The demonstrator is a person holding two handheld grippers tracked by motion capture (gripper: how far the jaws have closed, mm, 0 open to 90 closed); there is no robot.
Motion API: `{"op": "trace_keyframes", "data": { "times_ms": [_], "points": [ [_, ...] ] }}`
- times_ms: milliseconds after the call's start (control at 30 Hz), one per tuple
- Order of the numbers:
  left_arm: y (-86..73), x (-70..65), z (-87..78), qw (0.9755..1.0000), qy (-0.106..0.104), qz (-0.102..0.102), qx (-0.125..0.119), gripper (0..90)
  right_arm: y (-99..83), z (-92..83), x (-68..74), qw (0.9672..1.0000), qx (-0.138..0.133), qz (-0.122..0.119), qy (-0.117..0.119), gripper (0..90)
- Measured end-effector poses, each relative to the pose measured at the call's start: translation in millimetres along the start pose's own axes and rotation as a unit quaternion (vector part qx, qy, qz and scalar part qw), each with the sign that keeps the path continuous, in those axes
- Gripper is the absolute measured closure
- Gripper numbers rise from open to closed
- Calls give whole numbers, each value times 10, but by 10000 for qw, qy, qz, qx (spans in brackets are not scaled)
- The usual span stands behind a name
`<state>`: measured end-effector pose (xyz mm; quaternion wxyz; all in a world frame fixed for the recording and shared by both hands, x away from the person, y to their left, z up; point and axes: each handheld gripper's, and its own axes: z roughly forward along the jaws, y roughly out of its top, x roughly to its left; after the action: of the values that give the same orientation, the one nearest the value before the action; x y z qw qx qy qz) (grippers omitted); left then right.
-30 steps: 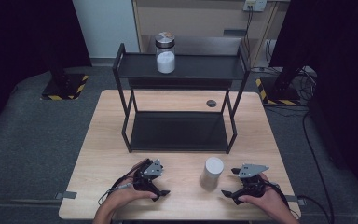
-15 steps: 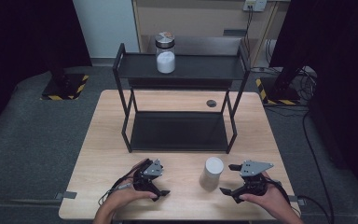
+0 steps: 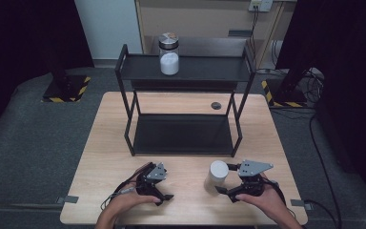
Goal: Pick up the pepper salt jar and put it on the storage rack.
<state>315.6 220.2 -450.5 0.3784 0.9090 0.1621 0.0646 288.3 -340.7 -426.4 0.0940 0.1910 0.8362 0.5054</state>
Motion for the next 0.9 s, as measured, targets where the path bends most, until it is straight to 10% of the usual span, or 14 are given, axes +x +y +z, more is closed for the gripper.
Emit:
{"op": "trace_keyframes", "data": {
  "times_ms": [900],
  "points": [
    [-4,1,-5,10000,10,-2,2,0,-89,99,42,9992,-372,10,-122,364]
  ]
}}
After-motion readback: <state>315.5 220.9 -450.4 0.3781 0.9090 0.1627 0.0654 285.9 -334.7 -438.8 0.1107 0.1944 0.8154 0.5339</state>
